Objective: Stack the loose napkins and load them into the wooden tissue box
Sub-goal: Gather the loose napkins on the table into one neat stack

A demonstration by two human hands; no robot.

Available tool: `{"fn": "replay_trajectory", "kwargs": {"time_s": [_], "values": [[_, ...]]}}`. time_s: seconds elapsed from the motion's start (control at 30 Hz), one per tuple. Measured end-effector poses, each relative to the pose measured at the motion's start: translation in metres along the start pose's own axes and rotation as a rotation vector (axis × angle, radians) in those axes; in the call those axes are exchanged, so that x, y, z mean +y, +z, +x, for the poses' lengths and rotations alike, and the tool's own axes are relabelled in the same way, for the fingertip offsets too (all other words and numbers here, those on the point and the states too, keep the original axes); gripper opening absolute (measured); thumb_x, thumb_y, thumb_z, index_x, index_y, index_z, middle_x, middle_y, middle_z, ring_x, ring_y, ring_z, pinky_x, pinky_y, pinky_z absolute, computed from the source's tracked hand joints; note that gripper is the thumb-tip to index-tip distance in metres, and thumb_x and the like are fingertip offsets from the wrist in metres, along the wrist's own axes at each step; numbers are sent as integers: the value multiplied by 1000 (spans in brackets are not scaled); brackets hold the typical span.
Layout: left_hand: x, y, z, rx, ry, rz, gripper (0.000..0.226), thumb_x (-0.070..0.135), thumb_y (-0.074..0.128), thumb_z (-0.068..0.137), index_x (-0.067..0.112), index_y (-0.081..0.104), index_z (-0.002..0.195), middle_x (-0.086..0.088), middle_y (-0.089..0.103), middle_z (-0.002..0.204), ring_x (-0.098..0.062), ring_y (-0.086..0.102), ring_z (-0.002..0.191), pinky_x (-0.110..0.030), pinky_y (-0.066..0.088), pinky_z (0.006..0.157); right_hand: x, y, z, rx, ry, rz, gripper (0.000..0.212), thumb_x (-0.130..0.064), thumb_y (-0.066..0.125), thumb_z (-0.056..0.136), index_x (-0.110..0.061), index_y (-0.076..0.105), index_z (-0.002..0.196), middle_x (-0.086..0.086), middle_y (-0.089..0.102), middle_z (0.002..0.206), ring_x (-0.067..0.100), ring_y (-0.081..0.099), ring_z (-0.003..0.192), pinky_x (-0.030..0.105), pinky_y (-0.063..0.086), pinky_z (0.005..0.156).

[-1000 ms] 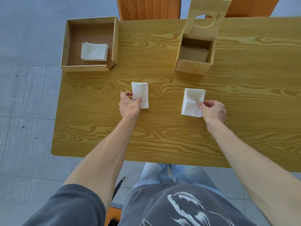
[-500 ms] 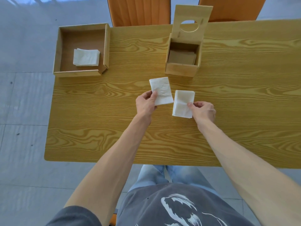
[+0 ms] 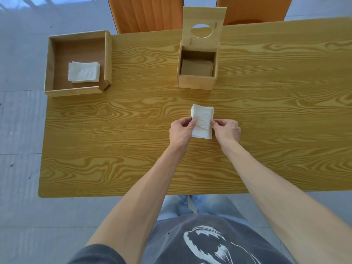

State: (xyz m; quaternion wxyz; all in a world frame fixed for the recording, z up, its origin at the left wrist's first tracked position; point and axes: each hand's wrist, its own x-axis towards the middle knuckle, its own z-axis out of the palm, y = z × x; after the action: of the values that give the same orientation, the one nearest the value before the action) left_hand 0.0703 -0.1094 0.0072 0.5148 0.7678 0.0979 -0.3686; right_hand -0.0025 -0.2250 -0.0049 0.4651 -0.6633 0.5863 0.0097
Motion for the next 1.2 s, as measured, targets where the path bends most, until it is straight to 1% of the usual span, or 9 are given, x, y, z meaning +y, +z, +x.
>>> {"fn": "replay_trajectory", "kwargs": {"time_s": [0.1,0.3,0.47,0.57,0.73,0.93,1.03,1.13,1.2], "values": [[-1,6,0,-1,7,11,32,30,69,89,11,72,115,0,76,105,-16,71,99,-36,56,94,1,-1,1,-8,-9,1,21,-34,70,87,-19,79,99,2,77,104,19,69,96,33,56,84],[0,10,-2,147,20,179,21,37,69,88,25,69,105,7,74,95,-13,70,88,-36,58,82,2,-4,3,-32,-9,-14,20,-34,68,89,-21,79,99,0,76,105,20,69,97,35,56,85],[0,11,-5,224,-5,225,19,36,66,90,23,68,105,8,71,94,-15,68,86,-38,57,84,1,-6,3,-56,-30,-42,24,-37,66,89,-20,77,102,-1,75,106,18,67,95,34,55,83],[-2,11,-5,238,-37,243,22,37,66,91,23,68,107,6,72,101,-14,66,84,-38,57,84,2,-8,2,-66,-64,-68,24,-34,65,90,-18,76,104,0,74,107,16,64,95,30,51,81],[-1,13,-7,256,-33,218,17,36,68,89,24,71,101,9,70,91,-13,68,85,-36,57,80,2,-11,3,-86,-97,-93,23,-33,65,91,-18,76,105,0,74,107,18,65,100,31,52,83],[-1,13,-6,259,-28,208,18,37,71,86,25,73,99,8,74,94,-11,68,82,-34,57,79,1,-13,3,-102,-98,-98,22,-33,66,91,-18,76,103,0,74,106,19,66,99,33,53,85],[0,12,-6,261,-20,205,23,37,72,85,27,69,106,12,71,91,-11,68,84,-36,57,81,-3,-15,1,-79,-109,-169,25,-36,62,93,-18,75,105,0,73,107,21,66,99,30,49,77],[-1,13,-10,273,-20,214,31,40,72,86,27,65,114,10,70,98,-12,67,89,-38,56,86,-12,-13,0,72,-223,-294,30,-39,56,96,-20,68,114,3,67,114,23,63,103,30,44,76],[-4,12,-16,312,-28,194,35,41,71,86,28,64,117,8,67,105,-13,65,96,-37,54,88,-20,-9,1,80,-399,-381,34,-36,56,97,-17,63,125,7,61,124,24,58,112,33,46,81]]}}
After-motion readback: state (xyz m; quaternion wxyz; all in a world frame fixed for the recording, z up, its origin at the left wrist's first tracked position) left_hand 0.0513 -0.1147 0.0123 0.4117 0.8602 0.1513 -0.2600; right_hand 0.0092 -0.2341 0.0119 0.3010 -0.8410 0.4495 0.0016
